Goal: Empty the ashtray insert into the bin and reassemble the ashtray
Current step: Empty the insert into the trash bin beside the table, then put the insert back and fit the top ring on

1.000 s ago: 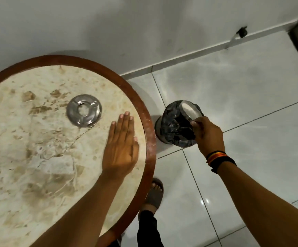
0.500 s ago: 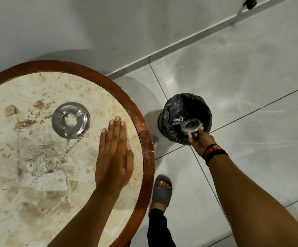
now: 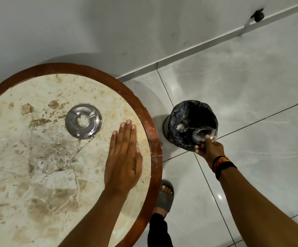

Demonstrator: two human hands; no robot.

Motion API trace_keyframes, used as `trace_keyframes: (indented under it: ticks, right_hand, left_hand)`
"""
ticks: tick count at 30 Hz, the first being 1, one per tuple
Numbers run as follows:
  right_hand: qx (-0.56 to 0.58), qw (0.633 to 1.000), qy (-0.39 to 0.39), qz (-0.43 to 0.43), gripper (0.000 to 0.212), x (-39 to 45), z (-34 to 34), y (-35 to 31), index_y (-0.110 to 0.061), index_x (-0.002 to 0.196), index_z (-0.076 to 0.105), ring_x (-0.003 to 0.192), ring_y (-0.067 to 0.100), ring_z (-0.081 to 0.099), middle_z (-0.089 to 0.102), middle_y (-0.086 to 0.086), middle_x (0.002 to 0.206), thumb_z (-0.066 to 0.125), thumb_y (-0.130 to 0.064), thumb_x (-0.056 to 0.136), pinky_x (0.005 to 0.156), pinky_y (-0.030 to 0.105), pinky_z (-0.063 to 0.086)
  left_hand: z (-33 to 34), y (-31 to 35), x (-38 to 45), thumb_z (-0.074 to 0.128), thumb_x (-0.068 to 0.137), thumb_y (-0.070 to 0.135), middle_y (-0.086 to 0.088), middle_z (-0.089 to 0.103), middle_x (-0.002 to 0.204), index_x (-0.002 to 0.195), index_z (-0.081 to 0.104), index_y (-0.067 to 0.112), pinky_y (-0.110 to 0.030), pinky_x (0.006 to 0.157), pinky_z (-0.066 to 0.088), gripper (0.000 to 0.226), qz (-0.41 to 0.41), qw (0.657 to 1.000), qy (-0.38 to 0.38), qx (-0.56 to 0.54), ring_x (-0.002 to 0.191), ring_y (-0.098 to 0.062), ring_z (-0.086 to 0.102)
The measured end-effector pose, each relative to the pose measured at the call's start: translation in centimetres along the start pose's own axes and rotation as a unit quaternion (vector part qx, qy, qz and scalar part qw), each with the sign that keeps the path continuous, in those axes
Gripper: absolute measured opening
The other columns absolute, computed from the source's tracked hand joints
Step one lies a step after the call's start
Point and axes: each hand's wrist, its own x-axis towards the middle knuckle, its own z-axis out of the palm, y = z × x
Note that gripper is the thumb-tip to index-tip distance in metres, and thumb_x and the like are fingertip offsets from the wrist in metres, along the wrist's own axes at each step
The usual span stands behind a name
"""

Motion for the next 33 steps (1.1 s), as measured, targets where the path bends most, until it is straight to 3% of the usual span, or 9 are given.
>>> trace_keyframes:
  ticks: [3, 5, 7, 9, 12, 15, 21, 25, 33]
  right_hand:
    - [-0.115, 0.985, -0.017, -0.124, 0.025, -2.0, 1.0, -1.0, 0.001, 0.097, 0.053, 0.057, 0.025, 0.063, 0.054, 0.019, 0.069, 0.052, -0.022, 0.104, 0.045, 0.029, 0.058]
    - [-0.226, 0.939, -0.014, -0.257, 0.018, -4.4, 1.7, -2.0, -0.007, 0.099, 0.055, 0.056, 0.010, 0.067, 0.065, 0.016, 0.071, 0.056, -0.025, 0.102, 0.046, 0.017, 0.054]
    - [-0.324, 0.865, -0.024, -0.382, 0.009, -7.3, 2.8, -3.0, -0.018, 0.100, 0.058, 0.060, -0.004, 0.064, 0.068, 0.004, 0.074, 0.059, -0.027, 0.101, 0.048, 0.002, 0.045]
    - [-0.409, 0.784, -0.045, -0.465, 0.005, -10.8, 4.3, -3.5, -0.026, 0.103, 0.059, 0.069, -0.006, 0.061, 0.065, -0.007, 0.081, 0.057, -0.031, 0.100, 0.053, 0.000, 0.043]
    - [-0.458, 0.663, -0.086, -0.586, 0.012, -15.8, 6.6, -3.6, -0.023, 0.102, 0.062, 0.072, 0.009, 0.062, 0.067, -0.005, 0.086, 0.053, -0.031, 0.100, 0.062, 0.019, 0.053]
    - [-0.493, 0.540, -0.118, -0.672, 0.024, -19.8, 9.3, -2.6, -0.017, 0.101, 0.068, 0.070, 0.018, 0.066, 0.072, 0.001, 0.086, 0.051, -0.033, 0.102, 0.053, 0.034, 0.055]
    - [-0.547, 0.384, -0.172, -0.724, 0.015, -24.9, 14.7, 1.6, -0.013, 0.094, 0.074, 0.056, 0.025, 0.063, 0.067, 0.004, 0.071, 0.082, -0.013, 0.081, 0.041, 0.032, 0.046]
    - [-0.579, 0.294, -0.207, -0.732, 0.012, -27.5, 18.2, 4.8, -0.014, 0.085, 0.072, 0.051, 0.024, 0.059, 0.062, 0.002, 0.065, 0.081, -0.011, 0.078, 0.039, 0.029, 0.041]
    - [-0.639, 0.207, -0.224, -0.706, 0.027, -29.9, 22.9, 8.9, -0.014, 0.062, 0.058, 0.043, 0.024, 0.053, 0.053, 0.002, 0.053, 0.082, -0.001, 0.063, 0.040, 0.025, 0.027]
  left_hand:
    - [0.2, 0.0, -0.2, 0.027, 0.108, 0.028, -0.010, 0.017, 0.178, 0.167, 0.020, 0.009, -0.048, 0.136, 0.017, 0.062, 0.002, 1.000, 0.012, 0.005, 0.167, -0.023, 0.008]
    - [0.1, 0.0, -0.4, 0.032, 0.108, 0.023, -0.014, 0.022, 0.176, 0.166, 0.024, 0.005, -0.052, 0.133, 0.025, 0.061, 0.013, 0.999, 0.033, 0.007, 0.166, -0.026, 0.014]
    - [-0.1, 0.1, -0.7, 0.039, 0.107, 0.017, -0.018, 0.028, 0.173, 0.162, 0.031, 0.000, -0.054, 0.129, 0.032, 0.058, 0.031, 0.998, 0.062, -0.002, 0.164, -0.030, 0.022]
    - [-0.8, 0.0, -0.8, 0.038, 0.106, 0.016, -0.017, 0.027, 0.173, 0.162, 0.030, 0.000, -0.053, 0.130, 0.030, 0.059, 0.024, 0.997, 0.060, -0.040, 0.164, -0.029, 0.021]
    - [-2.2, -0.6, -1.2, 0.034, 0.107, 0.021, -0.013, 0.024, 0.175, 0.164, 0.028, 0.003, -0.049, 0.134, 0.022, 0.060, -0.033, 0.994, 0.065, -0.082, 0.165, -0.025, 0.017]
    - [-4.3, -3.3, -3.6, 0.034, 0.107, 0.019, -0.014, 0.029, 0.173, 0.162, 0.032, 0.001, -0.049, 0.135, 0.020, 0.058, -0.093, 0.986, 0.098, -0.096, 0.164, -0.027, 0.021]
    - [-9.3, -12.3, -10.4, 0.028, 0.105, 0.020, -0.021, 0.031, 0.170, 0.160, 0.033, -0.004, -0.058, 0.130, 0.028, 0.060, -0.166, 0.979, 0.110, -0.042, 0.161, -0.035, 0.026]
    - [-10.7, -17.0, -13.8, 0.023, 0.106, 0.025, -0.021, 0.027, 0.172, 0.161, 0.031, -0.003, -0.056, 0.133, 0.023, 0.062, -0.198, 0.974, 0.103, -0.031, 0.162, -0.035, 0.022]
    - [-8.6, -20.7, -17.0, 0.027, 0.106, 0.022, -0.019, 0.024, 0.174, 0.163, 0.027, -0.003, -0.052, 0.134, 0.022, 0.062, -0.211, 0.971, 0.109, -0.034, 0.164, -0.032, 0.017]
